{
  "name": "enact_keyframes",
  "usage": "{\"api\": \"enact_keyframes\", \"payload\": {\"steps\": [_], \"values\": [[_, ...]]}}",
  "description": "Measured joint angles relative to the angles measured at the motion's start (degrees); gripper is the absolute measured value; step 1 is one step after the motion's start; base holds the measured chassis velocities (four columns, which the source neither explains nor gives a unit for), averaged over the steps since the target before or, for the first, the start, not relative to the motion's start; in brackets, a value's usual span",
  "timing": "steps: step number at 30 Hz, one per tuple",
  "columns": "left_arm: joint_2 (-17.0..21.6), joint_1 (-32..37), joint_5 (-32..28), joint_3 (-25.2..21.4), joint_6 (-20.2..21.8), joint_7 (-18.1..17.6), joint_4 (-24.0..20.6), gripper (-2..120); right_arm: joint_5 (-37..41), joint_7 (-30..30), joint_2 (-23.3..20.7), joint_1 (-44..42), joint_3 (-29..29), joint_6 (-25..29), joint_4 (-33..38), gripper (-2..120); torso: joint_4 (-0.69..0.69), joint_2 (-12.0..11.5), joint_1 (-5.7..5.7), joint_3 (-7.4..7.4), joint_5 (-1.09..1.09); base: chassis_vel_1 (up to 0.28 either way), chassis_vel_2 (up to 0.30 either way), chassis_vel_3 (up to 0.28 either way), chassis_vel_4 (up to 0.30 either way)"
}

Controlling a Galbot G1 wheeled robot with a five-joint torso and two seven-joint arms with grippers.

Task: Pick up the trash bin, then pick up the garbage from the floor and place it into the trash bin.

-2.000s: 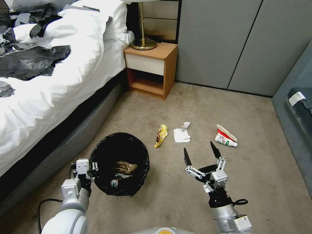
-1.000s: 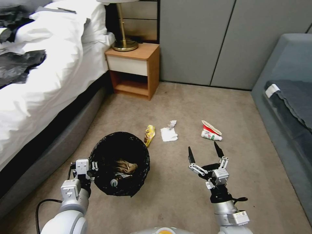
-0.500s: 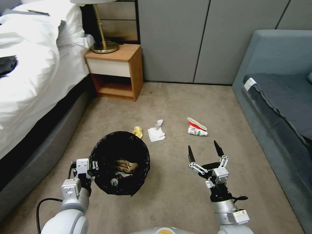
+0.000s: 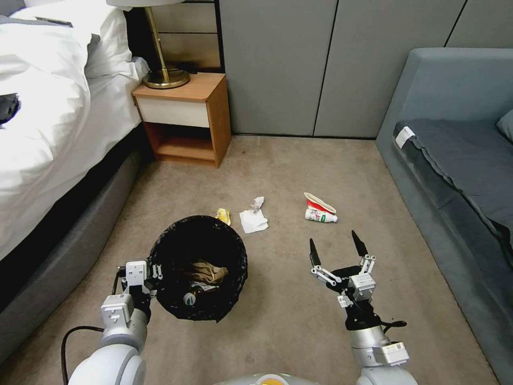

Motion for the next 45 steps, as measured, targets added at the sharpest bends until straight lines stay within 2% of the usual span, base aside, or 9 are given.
{"api": "enact_keyframes", "payload": {"steps": [20, 45], "values": [[0.04, 0.62, 0.27, -0.02, -0.26, 0.39, -0.43, 1, -0.15, 0.79, 0.03, -0.31, 0.54, -0.79, 0.69, 100, 0.0, 0.0, 0.0, 0.0, 0.0, -0.01, 0.013, 0.01, -0.01], [-0.07, 0.95, 0.45, -0.2, -0.69, 0.65, -0.6, 1, 0.04, 0.65, 0.01, -0.5, 1.21, 0.06, -0.02, 100, 0.0, 0.0, 0.0, 0.0, 0.01, -0.171, 0.169, 0.167, -0.175]]}}
